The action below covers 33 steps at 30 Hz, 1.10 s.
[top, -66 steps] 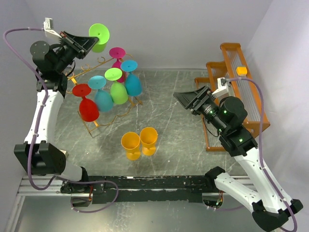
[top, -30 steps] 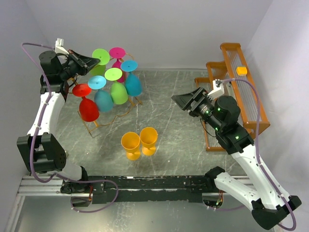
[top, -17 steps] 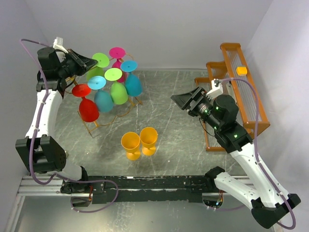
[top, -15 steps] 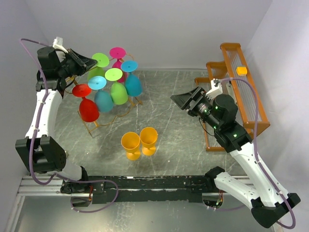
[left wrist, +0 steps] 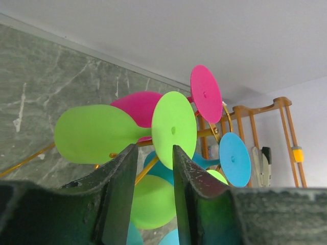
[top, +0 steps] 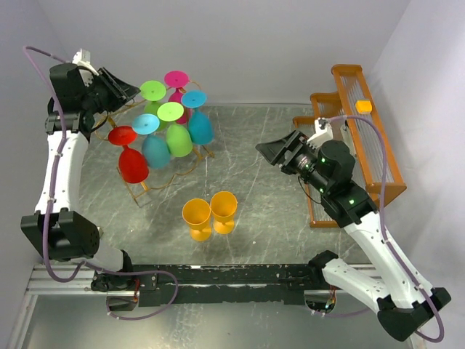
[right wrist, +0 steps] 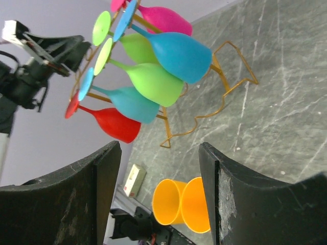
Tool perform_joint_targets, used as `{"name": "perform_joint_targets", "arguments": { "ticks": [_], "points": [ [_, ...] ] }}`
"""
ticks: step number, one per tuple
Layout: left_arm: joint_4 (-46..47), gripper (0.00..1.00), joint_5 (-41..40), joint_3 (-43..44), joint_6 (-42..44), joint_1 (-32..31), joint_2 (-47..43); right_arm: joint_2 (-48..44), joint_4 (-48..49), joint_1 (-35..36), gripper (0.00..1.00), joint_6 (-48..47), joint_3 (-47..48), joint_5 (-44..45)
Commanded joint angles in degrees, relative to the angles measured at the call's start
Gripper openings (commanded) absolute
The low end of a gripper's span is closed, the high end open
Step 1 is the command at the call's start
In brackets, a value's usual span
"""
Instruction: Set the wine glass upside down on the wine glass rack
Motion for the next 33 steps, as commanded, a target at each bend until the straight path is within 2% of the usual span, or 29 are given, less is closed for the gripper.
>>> {"name": "perform_joint_targets", "arguments": {
  "ticks": [1, 4, 8, 11, 14, 17, 23, 28, 33],
  "points": [
    [-5.6, 0.46, -2.0, 4.4, 6.6, 0.0, -3.4, 2.9, -2.3, -0.1, 0.63, -7.4, 1.4, 1.3],
    [-6.8, 0.48, -1.5, 4.2, 9.3, 0.0, -6.3, 5.9, -4.5, -0.1, 0.63, -13.2, 2.0, 0.9],
    [-4.5, 0.52, 3.6, 0.0, 12.1, -0.2, -12.4, 9.8, -7.6, 1.3, 0.62, -19.6, 2.9, 0.2],
    [-2.3, 0.55, 9.2, -4.7, 13.5, -0.4, -17.7, 12.9, -10.8, 6.8, 0.61, -23.2, 5.1, 4.7],
    [-1.2, 0.58, 13.3, -10.1, 14.8, -0.5, -23.8, 17.9, -14.7, 16.3, 0.62, -26.0, 8.7, 12.3],
    [-2.5, 0.59, 13.0, -12.9, 14.8, -0.6, -28.2, 22.6, -18.6, 21.1, 0.62, -26.6, 11.5, 17.6],
    [-6.2, 0.66, 11.1, -14.5, 17.4, -0.6, -35.4, 28.2, -25.5, 24.9, 0.59, -30.2, 13.3, 22.7],
    [-7.5, 0.68, 11.4, -15.0, 17.4, -0.6, -37.5, 28.5, -27.9, 26.6, 0.56, -34.0, 12.4, 19.0],
    [-6.3, 0.68, 13.0, -16.1, 15.1, -0.6, -38.5, 28.3, -26.1, 27.4, 0.51, -33.3, 10.0, 16.9]
  ]
}}
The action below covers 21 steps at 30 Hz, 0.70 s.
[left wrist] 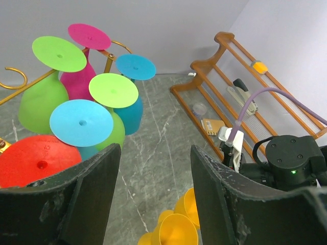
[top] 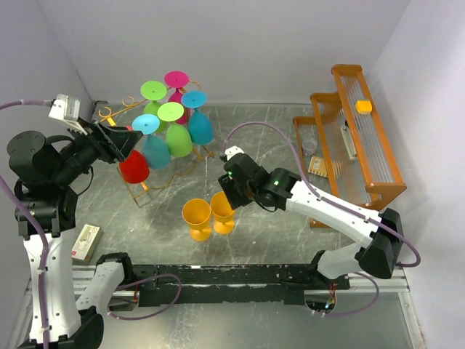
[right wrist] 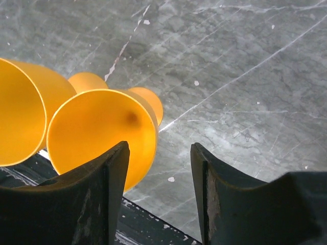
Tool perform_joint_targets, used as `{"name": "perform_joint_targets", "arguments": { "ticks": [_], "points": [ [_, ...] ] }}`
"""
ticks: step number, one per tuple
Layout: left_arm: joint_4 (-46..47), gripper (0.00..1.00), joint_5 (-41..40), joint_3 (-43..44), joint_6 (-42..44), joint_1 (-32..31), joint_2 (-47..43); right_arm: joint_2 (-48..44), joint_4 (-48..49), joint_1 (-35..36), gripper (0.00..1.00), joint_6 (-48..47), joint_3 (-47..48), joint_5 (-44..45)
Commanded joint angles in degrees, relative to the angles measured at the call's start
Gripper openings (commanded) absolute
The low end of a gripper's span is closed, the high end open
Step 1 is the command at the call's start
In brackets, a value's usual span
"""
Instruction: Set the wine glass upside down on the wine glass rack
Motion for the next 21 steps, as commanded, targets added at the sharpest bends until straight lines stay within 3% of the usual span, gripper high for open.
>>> {"name": "perform_joint_targets", "arguments": {
  "ticks": [1, 11, 16, 21],
  "points": [
    [0.5, 0.68, 2.3, -1.1, -1.4, -0.2, -0.6, -0.5, 0.4, 0.8, 0.48, -1.1, -1.6, -0.8],
    [0.9, 0.69, 2.2, 0.8, -2.7, -0.2, -1.4, 4.3, 1.5, 1.4, 0.23, -2.3, 0.7, 2.7],
    [1.6, 0.68, 3.6, 1.2, -4.3, -0.2, -1.0, 4.4, 1.5, 1.5, 0.01, -2.5, 1.2, 6.3],
    [4.0, 0.71, 5.3, 2.2, -6.5, -0.2, -0.9, 1.0, 2.9, 1.6, 0.0, -2.5, 1.8, 12.5]
  ]
}}
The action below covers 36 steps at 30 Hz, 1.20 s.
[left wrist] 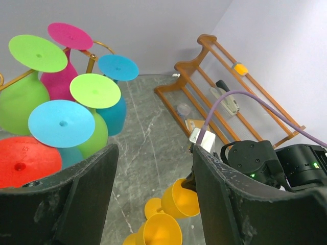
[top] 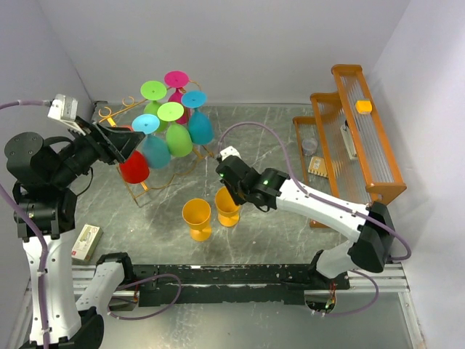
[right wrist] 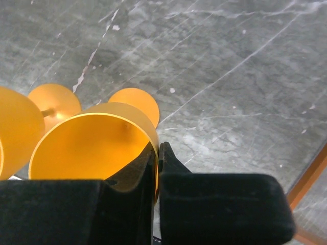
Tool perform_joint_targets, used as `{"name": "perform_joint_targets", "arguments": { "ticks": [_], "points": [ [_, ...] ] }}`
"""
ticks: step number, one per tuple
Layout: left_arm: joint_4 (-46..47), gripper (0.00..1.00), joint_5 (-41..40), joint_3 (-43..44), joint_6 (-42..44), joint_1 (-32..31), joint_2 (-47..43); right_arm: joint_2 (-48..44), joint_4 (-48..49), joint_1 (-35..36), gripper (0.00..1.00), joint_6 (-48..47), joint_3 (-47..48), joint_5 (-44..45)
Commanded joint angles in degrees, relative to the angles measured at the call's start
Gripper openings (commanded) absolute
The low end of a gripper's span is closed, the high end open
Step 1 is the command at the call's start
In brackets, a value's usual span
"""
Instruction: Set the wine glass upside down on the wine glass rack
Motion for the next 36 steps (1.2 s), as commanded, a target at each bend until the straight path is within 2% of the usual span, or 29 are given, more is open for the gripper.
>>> {"name": "perform_joint_targets", "arguments": {
  "ticks": [1, 6, 11, 18, 22, 24, 26, 29, 32, 36],
  "points": [
    [4.1, 0.72, 3.1, 2.4, -3.1, -0.2, -0.2, -4.9, 3.6, 0.3, 0.0, -0.9, 1.3, 7.8],
    [11.9, 0.71, 7.7, 0.1, -7.6, -0.2, -0.2, -11.4, 11.6, 0.3, 0.0, -1.7, -0.1, 13.5],
    [23.8, 0.72, 10.5, -5.3, -18.1, -0.1, -1.5, -18.7, 20.8, 0.4, 0.0, 0.3, -1.5, 19.8],
    [29.0, 0.76, 14.6, -7.3, -24.3, -0.2, 1.8, -27.6, 36.2, 0.4, 0.0, 1.2, -6.1, 21.9],
    [44.2, 0.76, 16.2, -14.2, -34.4, -1.2, 2.7, -30.5, 44.1, 0.3, 0.0, 1.1, -8.3, 20.7],
    [49.7, 0.77, 14.1, -17.3, -38.3, -3.4, 3.5, -31.2, 48.3, 0.3, 0.0, 1.8, -9.1, 19.0],
    [50.1, 0.76, 10.2, -17.8, -37.7, -8.6, 5.1, -31.4, 51.6, 0.3, 0.0, 2.2, -9.5, 17.3],
    [47.5, 0.72, -0.8, -17.6, -35.5, -20.4, 6.2, -31.2, 56.9, 0.3, 0.0, 3.4, -10.6, 15.9],
    [53.9, 0.72, -10.3, -21.4, -39.6, -30.0, 5.9, -30.5, 59.3, 0.2, 0.0, 4.6, -9.7, 13.7],
    [59.3, 0.71, -19.8, -25.0, -43.7, -34.9, 5.4, -29.1, 61.5, 0.3, 0.0, 5.7, -8.6, 11.1]
  ]
}}
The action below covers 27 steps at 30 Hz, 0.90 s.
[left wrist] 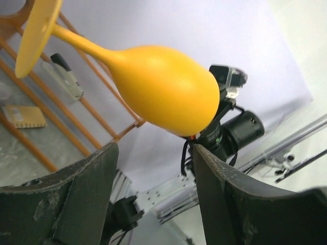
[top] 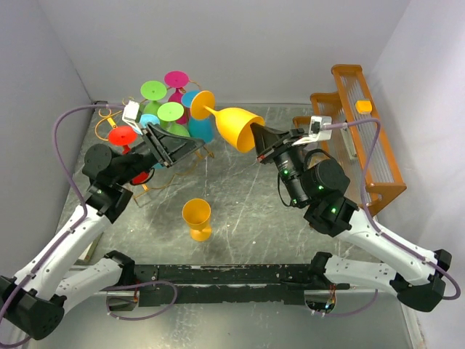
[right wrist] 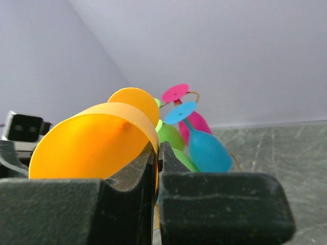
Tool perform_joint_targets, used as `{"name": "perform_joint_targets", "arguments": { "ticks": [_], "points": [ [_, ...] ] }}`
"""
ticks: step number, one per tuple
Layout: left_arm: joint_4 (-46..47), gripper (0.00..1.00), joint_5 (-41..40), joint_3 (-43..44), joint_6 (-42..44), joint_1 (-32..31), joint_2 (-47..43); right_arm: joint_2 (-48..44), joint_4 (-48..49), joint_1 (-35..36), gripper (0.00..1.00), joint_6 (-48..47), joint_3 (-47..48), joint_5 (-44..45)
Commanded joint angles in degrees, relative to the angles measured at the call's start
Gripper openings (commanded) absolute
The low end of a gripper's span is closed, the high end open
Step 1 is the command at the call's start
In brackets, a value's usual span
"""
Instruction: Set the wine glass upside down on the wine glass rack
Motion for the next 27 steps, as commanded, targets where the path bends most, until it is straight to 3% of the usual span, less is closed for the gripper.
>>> {"name": "perform_joint_targets", "arguments": {
  "ticks": [1, 8, 12, 14, 20, 27],
  "points": [
    [9.1, 0.72, -16.3, -2.4, -5.7, -3.5, -1.7, 1.3, 6.3, 0.2, 0.0, 2.5, 1.9, -3.4],
    [13.7, 0.72, -24.2, -3.8, -19.8, -4.4, 0.8, 2.0, 10.6, 0.1, 0.0, 1.6, 1.3, -11.8],
    [15.3, 0.72, -24.4, -0.8, -20.5, -5.9, 4.2, 2.9, 11.8, 0.2, 0.0, 1.2, 1.5, -17.0],
    [15.0, 0.67, -26.1, 0.0, -20.6, -6.7, 4.4, 3.2, 11.8, 0.1, 0.0, 1.4, 1.7, -18.0],
    [14.0, 0.35, -32.1, -0.1, -20.9, -7.3, 2.2, 3.6, 12.4, 0.1, 0.0, 1.4, 1.3, -21.0],
    [13.0, 0.33, -33.2, 0.9, -19.7, -7.5, 1.3, 5.2, 12.5, 0.2, 0.0, 1.1, 1.8, -25.4]
  ]
}}
